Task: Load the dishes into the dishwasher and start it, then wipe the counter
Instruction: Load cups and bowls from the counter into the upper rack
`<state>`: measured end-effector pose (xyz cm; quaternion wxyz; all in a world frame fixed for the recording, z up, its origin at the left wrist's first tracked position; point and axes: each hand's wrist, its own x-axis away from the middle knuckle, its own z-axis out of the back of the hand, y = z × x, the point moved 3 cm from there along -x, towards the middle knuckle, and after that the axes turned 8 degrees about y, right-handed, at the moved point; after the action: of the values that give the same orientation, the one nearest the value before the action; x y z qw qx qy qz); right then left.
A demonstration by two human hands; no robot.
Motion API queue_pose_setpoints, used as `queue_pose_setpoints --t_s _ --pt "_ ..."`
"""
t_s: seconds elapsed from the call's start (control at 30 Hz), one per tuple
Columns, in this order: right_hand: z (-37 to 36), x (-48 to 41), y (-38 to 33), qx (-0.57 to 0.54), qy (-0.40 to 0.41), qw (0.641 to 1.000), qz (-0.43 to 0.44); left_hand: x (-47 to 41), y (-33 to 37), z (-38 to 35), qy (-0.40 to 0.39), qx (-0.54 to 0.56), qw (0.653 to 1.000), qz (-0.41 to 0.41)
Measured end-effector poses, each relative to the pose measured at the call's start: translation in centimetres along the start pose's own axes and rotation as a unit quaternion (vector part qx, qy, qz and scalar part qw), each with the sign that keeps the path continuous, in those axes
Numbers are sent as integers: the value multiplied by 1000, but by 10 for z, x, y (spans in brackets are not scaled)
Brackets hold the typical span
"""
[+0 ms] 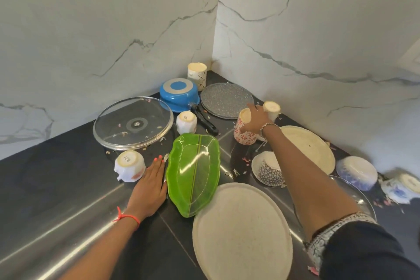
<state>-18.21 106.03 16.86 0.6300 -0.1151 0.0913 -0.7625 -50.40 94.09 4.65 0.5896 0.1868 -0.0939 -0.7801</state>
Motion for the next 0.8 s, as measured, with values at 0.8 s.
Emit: queue_pose_setpoints --t_s 0.8 --pt "75 84 -26 -60 107 990 76 5 15 16 -52 4 998 22"
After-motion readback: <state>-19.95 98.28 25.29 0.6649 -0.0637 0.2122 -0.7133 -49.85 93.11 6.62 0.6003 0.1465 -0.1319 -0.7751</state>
